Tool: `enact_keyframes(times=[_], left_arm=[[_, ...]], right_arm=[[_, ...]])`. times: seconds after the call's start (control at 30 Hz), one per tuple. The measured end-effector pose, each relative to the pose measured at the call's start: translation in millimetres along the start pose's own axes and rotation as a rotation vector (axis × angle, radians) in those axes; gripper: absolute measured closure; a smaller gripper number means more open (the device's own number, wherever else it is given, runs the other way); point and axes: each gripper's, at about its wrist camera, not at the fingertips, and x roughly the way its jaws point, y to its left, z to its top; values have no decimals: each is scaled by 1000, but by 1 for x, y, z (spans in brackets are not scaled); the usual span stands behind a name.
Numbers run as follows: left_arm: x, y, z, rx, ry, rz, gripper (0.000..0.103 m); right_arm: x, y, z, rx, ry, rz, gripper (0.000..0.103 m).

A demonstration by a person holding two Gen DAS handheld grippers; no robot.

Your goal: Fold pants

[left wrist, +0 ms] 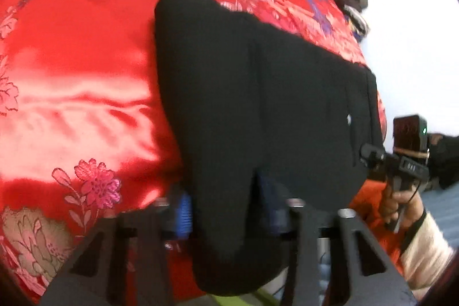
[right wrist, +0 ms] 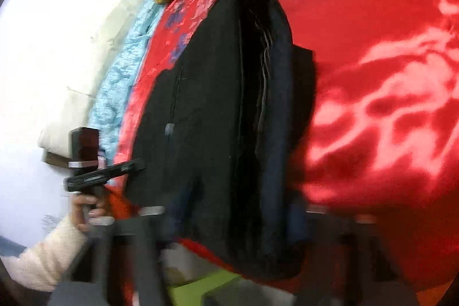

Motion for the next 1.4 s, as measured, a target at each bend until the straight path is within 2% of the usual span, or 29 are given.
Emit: enact_keyframes(times=[0.03, 0.1, 0.27, 0.37, 0.47, 0.5, 0.53, 0.57, 0.6, 0.63, 0.67, 0.7, 0.83, 0.87, 0.97, 1.03, 1.2, 1.27, 1.4], left_arm=[[-5, -3, 0, -2, -14, -5, 81], [-20, -10, 2, 3, -55, -15, 83], [-62, -28, 23, 45, -160, -47, 84], [-88, -30, 48, 59, -236, -50, 84], [-101, -25, 77, 52, -322, -8, 81], [-98, -22, 86, 52, -339, 40, 72], [-96, -19, 89, 53, -349, 106, 56], [-91, -16, 93, 54, -363, 236, 48], [-89, -15, 93, 61, -370, 338, 39], [-88, -14, 90, 75, -377, 417, 36], [-91, -13, 81, 94, -384, 465, 35], [-93, -13, 74, 107, -392, 482, 32], [-120, -34, 28, 202, -465, 627, 9], [-127, -42, 18, 225, -483, 654, 6], [-148, -78, -9, 250, -521, 707, 4], [-158, -98, -16, 246, -498, 687, 3], [-175, -148, -41, 254, -451, 689, 3], [-184, -163, -52, 236, -439, 658, 3], [-200, -177, -68, 173, -491, 598, 3]], right_arm=[[0, 1, 0, 0, -5, 19, 62], [-3, 9, -2, -19, -28, 37, 64], [-17, 38, 8, -57, -119, 133, 67], [-25, 64, 36, -108, -167, 155, 67], [-29, 86, 80, -154, -225, 132, 67], [-27, 89, 91, -156, -233, 111, 64], [-23, 92, 103, -165, -235, 60, 54], [-18, 94, 114, -173, -234, -22, 45], [-17, 91, 119, -174, -232, -105, 17], [-14, 89, 122, -174, -230, -182, 0], [-15, 88, 120, -176, -232, -214, 0], [-20, 87, 113, -181, -237, -252, 0], [-51, 91, 79, -215, -292, -433, 0], [-60, 97, 68, -232, -313, -479, 0], [-80, 131, 36, -285, -363, -591, 0], [-89, 162, 19, -313, -379, -646, 0], [-99, 228, -26, -361, -434, -673, 0], [-95, 248, -42, -374, -438, -695, 0], [-92, 275, -73, -384, -439, -685, 0]])
